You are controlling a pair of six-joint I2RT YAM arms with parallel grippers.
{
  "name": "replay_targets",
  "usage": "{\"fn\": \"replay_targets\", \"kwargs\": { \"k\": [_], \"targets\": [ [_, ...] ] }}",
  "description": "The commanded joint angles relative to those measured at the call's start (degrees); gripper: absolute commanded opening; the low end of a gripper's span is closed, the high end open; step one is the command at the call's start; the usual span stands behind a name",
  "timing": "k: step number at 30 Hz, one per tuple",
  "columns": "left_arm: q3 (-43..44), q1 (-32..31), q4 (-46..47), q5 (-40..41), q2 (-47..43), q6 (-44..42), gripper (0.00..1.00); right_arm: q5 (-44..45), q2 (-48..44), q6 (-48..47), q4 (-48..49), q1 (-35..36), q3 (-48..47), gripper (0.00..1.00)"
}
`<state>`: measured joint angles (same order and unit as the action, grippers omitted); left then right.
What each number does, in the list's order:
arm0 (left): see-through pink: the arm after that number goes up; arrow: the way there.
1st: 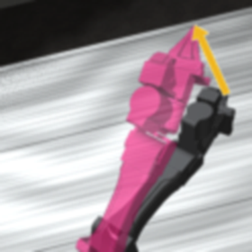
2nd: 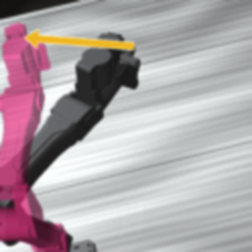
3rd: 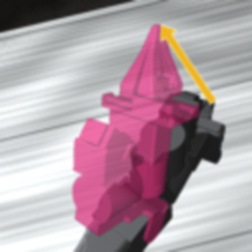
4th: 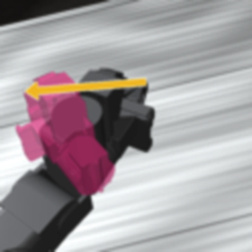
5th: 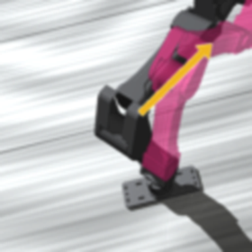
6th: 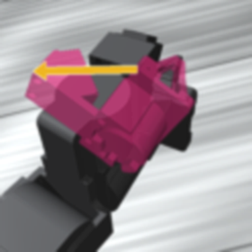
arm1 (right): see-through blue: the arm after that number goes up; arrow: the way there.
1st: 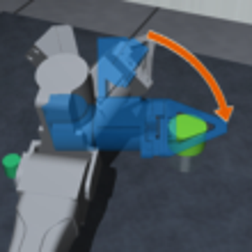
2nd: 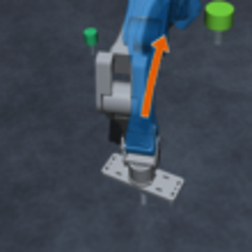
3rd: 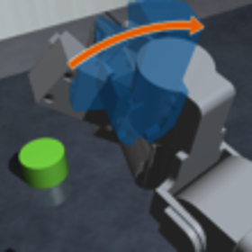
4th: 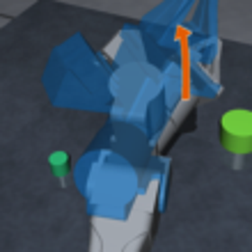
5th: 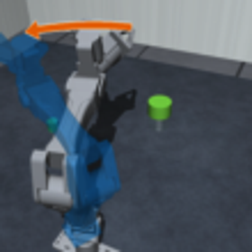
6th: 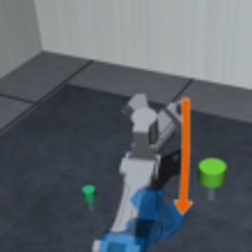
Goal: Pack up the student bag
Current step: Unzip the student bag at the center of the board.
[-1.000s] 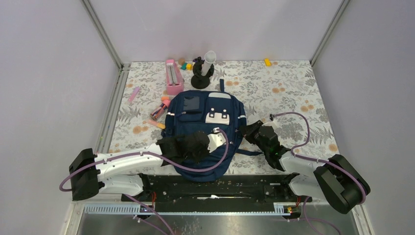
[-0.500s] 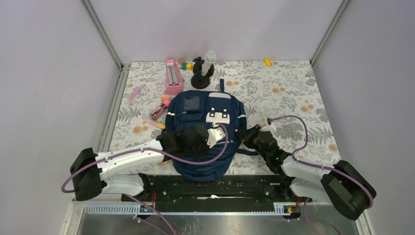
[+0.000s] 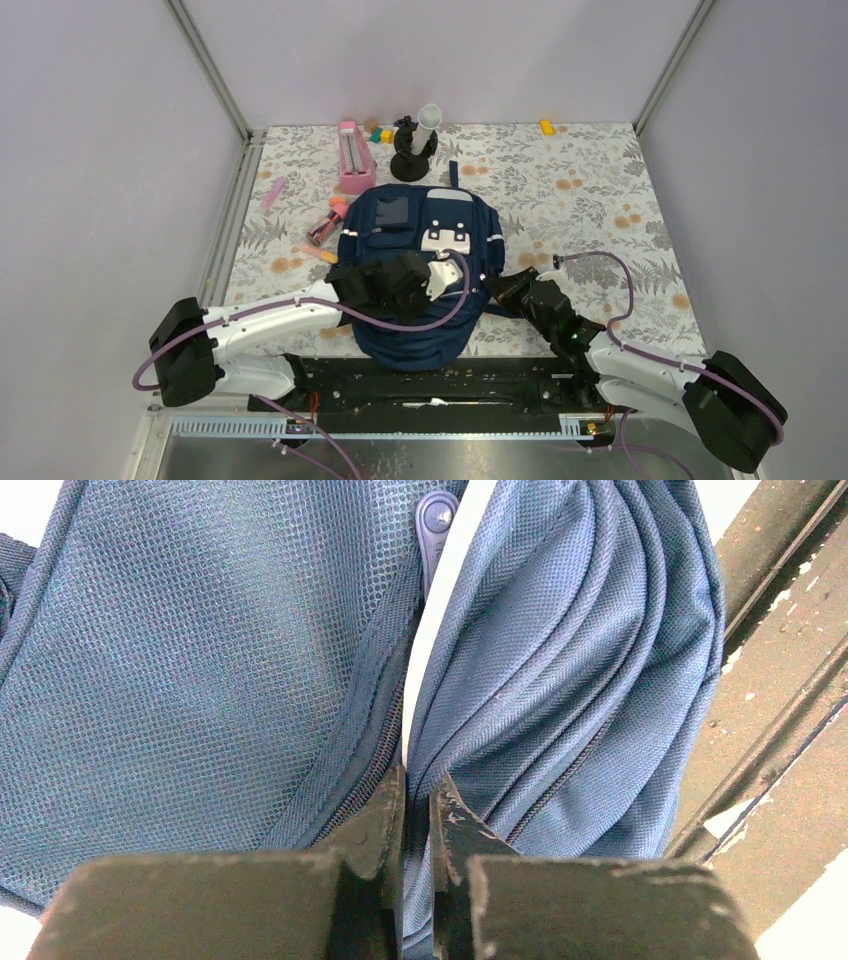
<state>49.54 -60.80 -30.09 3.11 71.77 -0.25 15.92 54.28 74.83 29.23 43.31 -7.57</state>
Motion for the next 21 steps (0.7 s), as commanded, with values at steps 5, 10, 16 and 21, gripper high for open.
{"fn": "replay_targets", "kwargs": {
  "k": [5, 10, 16, 21],
  "targets": [
    [4.3, 2.25, 5.91, -0.39, 0.93, 2.62, 0.0, -0.22, -6.03, 3.89, -7.72, 2.67, 1.68, 0.0],
    [6.17, 2.43, 5.79, -0.65, 3.06, 2.08, 0.0, -0.8, -9.87, 4.95, -10.75, 3.68, 1.44, 0.0],
    [11.21, 2.95, 6.0, -0.62, 7.43, 2.08, 0.0, -1.74, -15.86, 6.42, -15.22, 4.34, 1.3, 0.0],
    [14.49, 3.59, 7.09, -2.02, 10.54, 3.21, 0.0, 0.03, -21.91, 5.19, -23.05, 5.02, -0.79, 0.0]
  ]
}}
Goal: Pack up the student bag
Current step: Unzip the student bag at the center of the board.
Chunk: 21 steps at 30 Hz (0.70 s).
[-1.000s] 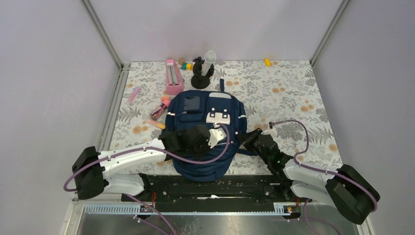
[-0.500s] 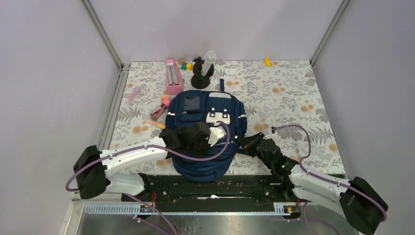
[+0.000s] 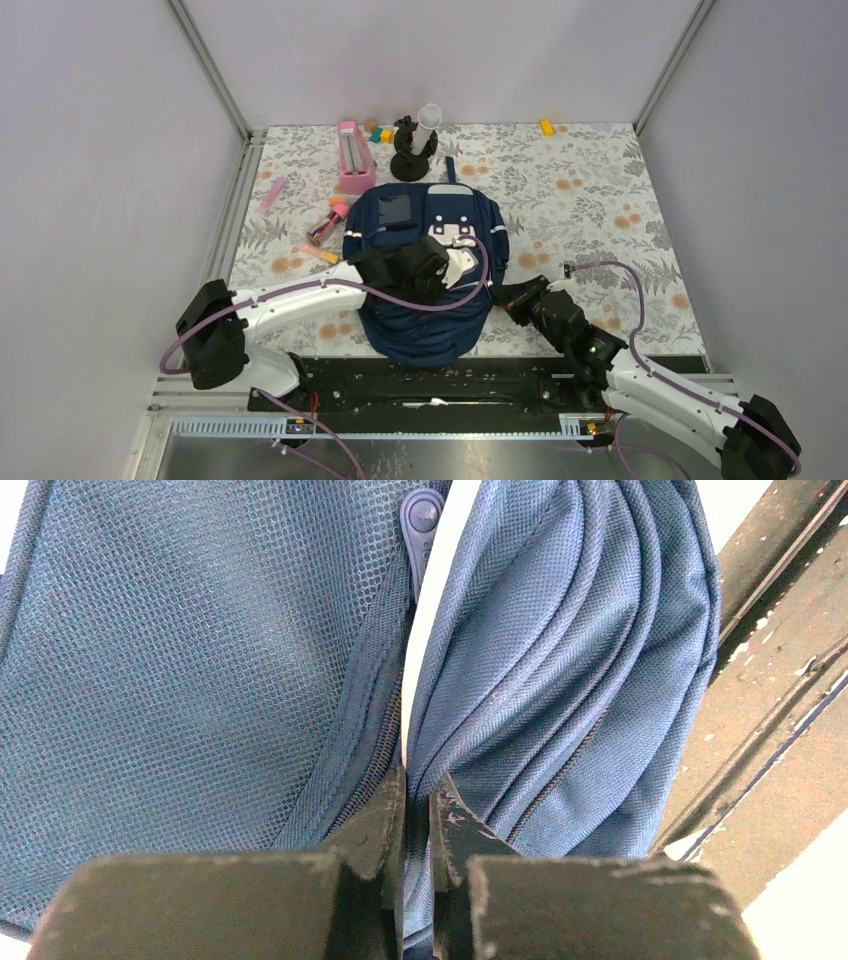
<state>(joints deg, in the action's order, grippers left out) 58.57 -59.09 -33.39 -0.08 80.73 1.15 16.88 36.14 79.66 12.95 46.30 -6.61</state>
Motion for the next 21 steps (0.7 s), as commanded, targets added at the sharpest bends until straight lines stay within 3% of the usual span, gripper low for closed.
{"fn": "replay_targets", "kwargs": {
  "k": [1, 10, 21],
  "targets": [
    [6.0, 1.97, 10.79, 0.53, 2.12, 2.38, 0.0, -0.84, -4.66, 0.22, -7.66, 2.04, -2.27, 0.0],
    [11.23, 2.88, 11.66, -2.58, 6.88, 4.69, 0.0, -1.9, -10.04, -1.08, -16.03, 2.12, -6.07, 0.0],
    [9.05, 4.46, 13.19, -1.97, 8.54, 5.84, 0.0, -1.82, -16.22, -2.06, -25.47, 2.12, -10.67, 0.0]
  ]
}}
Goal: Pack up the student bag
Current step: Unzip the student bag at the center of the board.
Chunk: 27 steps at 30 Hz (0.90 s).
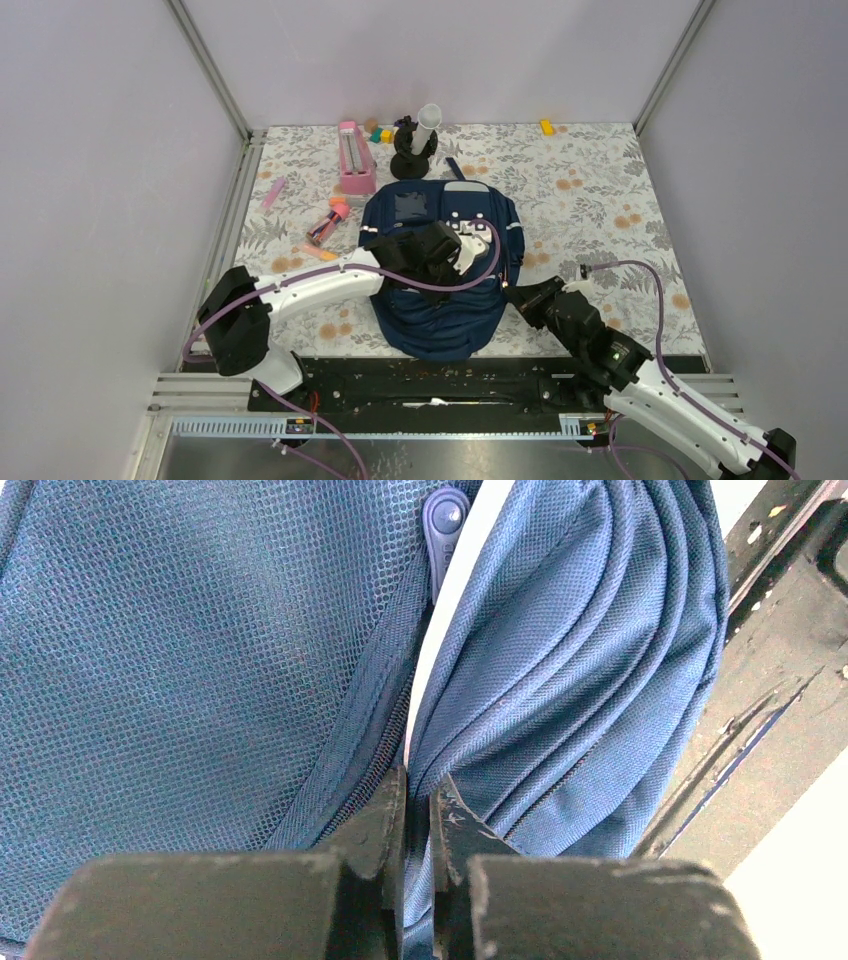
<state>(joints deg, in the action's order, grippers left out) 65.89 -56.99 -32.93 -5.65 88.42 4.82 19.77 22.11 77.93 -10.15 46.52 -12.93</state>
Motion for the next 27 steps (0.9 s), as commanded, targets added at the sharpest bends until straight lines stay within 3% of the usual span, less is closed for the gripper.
{"fn": "replay_targets", "kwargs": {
  "k": [1, 7, 20, 27],
  "targets": [
    [1.7, 2.54, 12.76, 3.13, 0.97, 2.35, 0.0, -4.77, -2.58, 0.21, -2.63, 1.91, -4.03, 0.0],
    [2.21, 2.67, 13.15, 1.23, 2.07, 4.03, 0.0, -7.27, -1.58, 3.03, -1.19, 2.67, -1.93, 0.0],
    [0.1, 4.29, 15.02, 1.51, 3.19, 5.97, 0.0, -4.25, 1.87, 1.63, -6.55, 10.53, -7.45, 0.0],
    [-0.53, 7.36, 15.96, 0.88, 1.09, 5.3, 0.0, -0.64, 5.8, 2.39, -0.96, 17.02, -8.01, 0.0]
  ]
}}
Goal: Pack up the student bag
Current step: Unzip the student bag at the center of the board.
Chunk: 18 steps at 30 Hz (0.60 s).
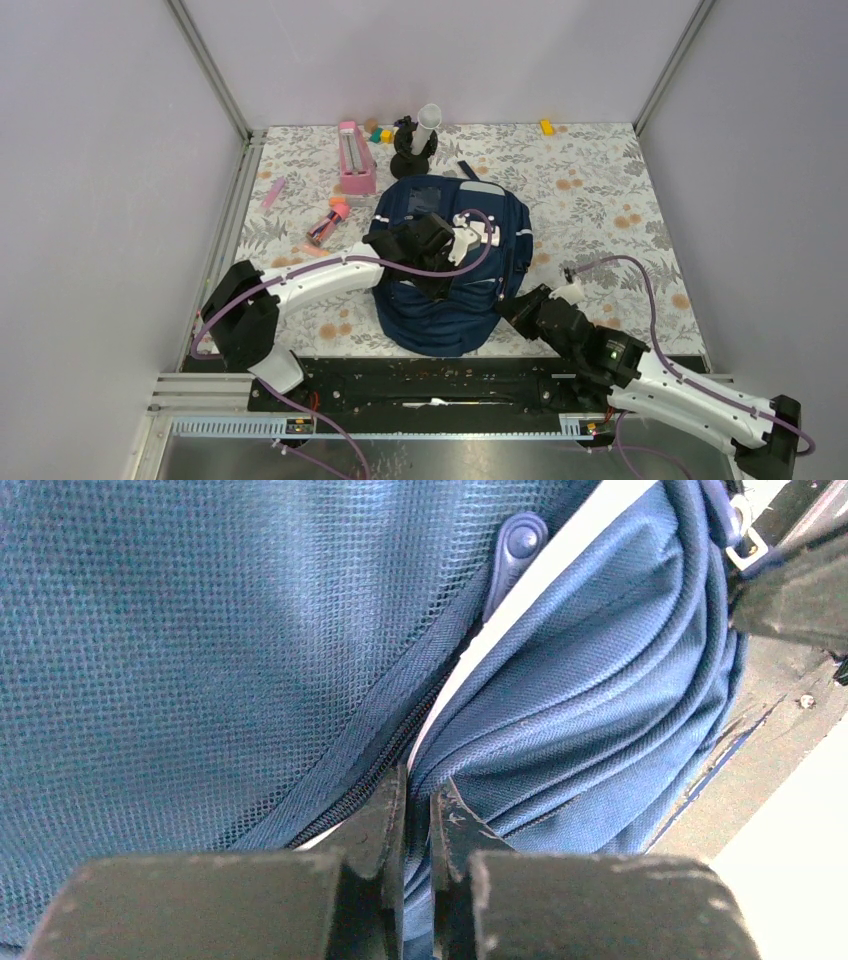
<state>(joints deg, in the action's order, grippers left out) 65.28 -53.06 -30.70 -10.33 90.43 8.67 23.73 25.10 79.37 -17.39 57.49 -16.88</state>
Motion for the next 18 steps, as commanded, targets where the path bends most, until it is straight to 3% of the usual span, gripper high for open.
{"fn": "replay_targets", "kwargs": {
  "k": [1, 8, 13, 18],
  "targets": [
    [-0.15, 3.41, 14.06, 4.98, -1.0, 1.49, 0.0, -3.51, 4.9, 0.85, 7.29, 8.12, -4.74, 0.0],
    [-0.03, 3.47, 14.23, 2.89, 0.05, 1.6, 0.0, 0.97, 12.86, -3.94, 12.33, 13.81, -10.56, 0.0],
    [0.81, 3.53, 12.73, 5.26, -1.21, -0.84, 0.0, 2.72, 14.36, -6.19, 10.56, 15.2, -12.57, 0.0],
    [1.27, 3.86, 12.9, 5.21, -1.99, -0.74, 0.0, 4.41, 18.23, -8.05, 16.69, 17.41, -14.04, 0.0]
  ]
}}
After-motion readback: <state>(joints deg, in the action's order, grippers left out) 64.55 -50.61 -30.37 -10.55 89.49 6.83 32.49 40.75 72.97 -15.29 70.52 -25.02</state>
